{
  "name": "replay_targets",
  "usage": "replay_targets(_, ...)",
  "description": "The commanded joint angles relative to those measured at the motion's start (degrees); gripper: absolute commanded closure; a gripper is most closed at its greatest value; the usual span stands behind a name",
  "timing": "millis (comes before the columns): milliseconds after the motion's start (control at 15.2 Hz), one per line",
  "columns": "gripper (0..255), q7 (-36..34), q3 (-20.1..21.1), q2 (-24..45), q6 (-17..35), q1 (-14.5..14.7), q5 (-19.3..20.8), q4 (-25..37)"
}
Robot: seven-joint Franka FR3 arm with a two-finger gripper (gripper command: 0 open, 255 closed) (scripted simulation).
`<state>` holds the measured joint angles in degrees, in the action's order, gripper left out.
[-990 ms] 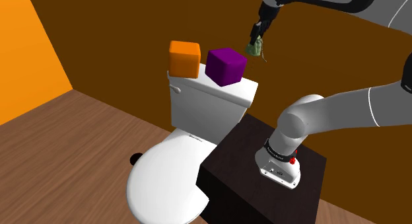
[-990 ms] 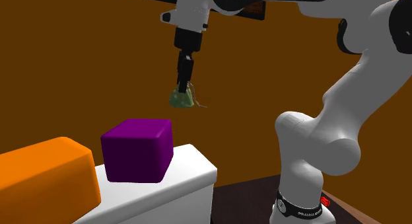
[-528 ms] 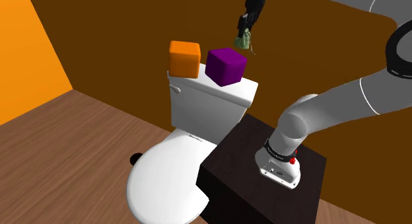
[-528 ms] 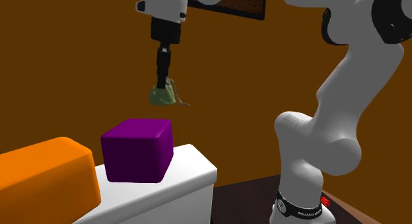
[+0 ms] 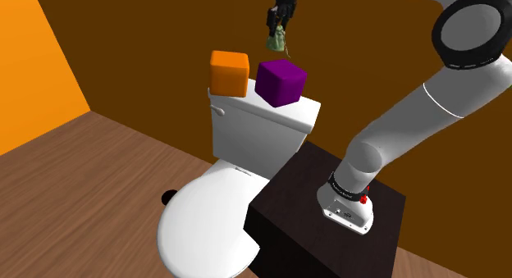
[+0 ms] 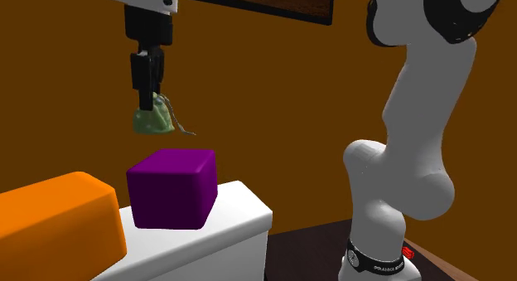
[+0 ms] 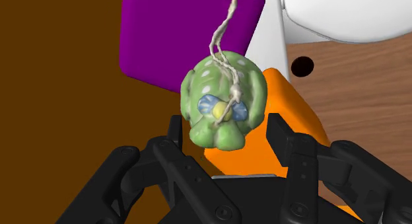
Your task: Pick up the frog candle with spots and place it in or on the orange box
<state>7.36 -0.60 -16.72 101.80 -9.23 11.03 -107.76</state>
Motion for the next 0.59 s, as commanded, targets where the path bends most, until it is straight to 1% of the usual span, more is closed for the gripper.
replay_targets(0, 255, -1.5, 1.0, 3.9, -0.3, 0.5, 0.0, 3.9)
replay_targets(264, 255, -3.7, 2.6, 12.8, -2.3, 1.4, 0.3, 14.3)
replay_targets(528, 255, -5.5, 3.8, 22.6, -5.7, 2.6, 1.1, 27.1)
